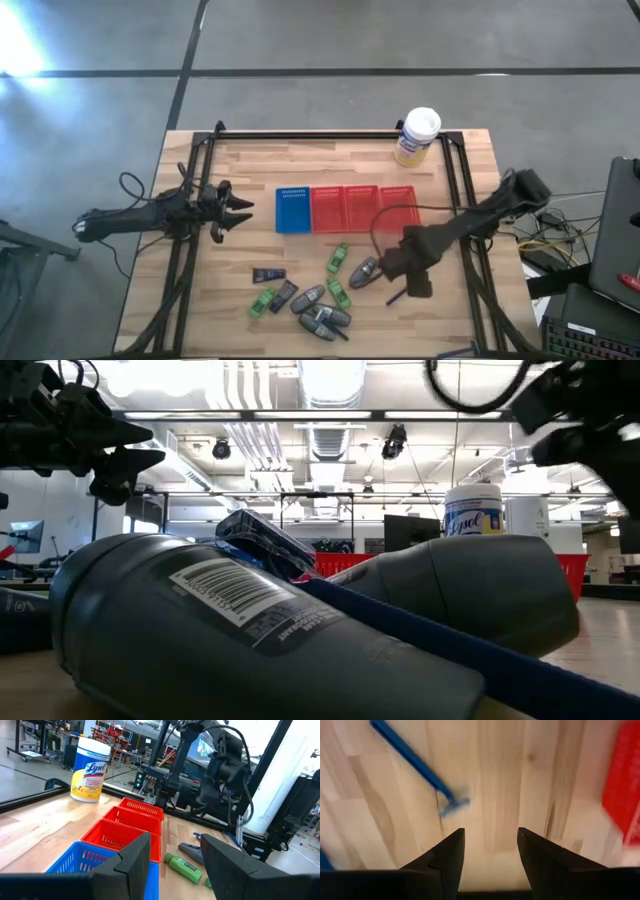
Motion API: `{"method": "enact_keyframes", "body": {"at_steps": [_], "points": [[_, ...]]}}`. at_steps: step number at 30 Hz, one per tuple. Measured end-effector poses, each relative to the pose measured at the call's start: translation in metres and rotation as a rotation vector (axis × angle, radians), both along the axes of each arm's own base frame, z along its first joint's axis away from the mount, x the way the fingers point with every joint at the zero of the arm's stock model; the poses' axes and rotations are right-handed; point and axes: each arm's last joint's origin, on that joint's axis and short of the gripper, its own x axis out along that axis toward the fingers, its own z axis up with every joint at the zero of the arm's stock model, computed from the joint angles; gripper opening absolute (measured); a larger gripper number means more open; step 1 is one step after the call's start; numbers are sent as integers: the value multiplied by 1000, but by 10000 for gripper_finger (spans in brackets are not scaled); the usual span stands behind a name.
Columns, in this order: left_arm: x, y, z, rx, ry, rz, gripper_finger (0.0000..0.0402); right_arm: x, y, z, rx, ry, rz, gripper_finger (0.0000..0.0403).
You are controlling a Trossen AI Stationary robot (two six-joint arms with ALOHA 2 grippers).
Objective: Pick & Place Travel size toiletries
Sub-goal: Put the blue razor into the right red bin
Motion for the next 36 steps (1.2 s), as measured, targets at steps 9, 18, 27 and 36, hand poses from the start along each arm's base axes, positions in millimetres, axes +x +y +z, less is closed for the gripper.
{"method": "enact_keyframes", "body": {"at_steps": [9,18,27,36], "points": [[0,0,0,0,0,0,179,8,46,1,-8,-216,379,219],[0,0,0,0,0,0,179,7,59,-27,14,-267,334,271],[0,0,0,0,-1,0,179,-1,68,-57,-15,-178,388,288],[0,0,0,0,0,0,179,-7,72,-77,-50,-161,399,208]]}}
